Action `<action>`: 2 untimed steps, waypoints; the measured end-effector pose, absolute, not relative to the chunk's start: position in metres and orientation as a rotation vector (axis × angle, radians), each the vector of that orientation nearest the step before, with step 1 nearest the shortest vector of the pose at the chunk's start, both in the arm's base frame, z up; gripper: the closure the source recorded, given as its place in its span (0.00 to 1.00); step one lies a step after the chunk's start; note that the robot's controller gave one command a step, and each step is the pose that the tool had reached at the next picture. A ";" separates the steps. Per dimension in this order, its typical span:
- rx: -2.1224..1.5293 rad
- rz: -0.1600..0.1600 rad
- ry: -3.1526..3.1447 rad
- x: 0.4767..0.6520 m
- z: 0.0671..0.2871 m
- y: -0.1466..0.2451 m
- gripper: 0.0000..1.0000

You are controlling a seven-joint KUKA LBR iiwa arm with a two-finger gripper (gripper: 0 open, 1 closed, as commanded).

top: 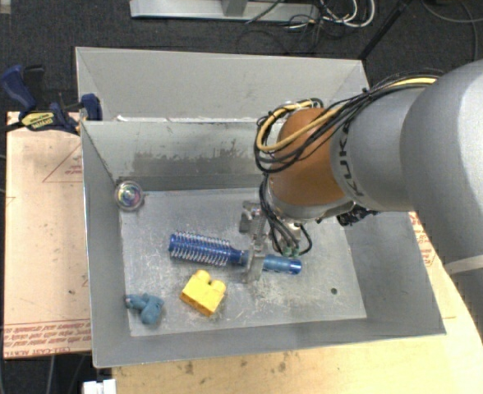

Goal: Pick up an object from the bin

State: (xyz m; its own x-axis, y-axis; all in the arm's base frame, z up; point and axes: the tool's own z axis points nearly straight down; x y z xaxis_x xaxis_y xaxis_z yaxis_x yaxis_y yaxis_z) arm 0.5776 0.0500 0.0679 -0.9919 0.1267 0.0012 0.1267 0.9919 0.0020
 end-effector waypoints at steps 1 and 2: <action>-0.198 -0.003 -3.136 0.578 0.069 0.050 1.00; -0.195 -0.002 -3.139 0.579 0.092 0.050 1.00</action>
Offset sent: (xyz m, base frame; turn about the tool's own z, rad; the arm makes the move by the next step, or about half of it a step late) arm 0.0000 0.0000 0.0000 0.0000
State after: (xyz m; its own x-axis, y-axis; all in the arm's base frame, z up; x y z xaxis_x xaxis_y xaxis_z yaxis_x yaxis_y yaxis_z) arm 0.5787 0.0504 0.0921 -0.9923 0.1238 -0.0031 0.1238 0.9923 0.0017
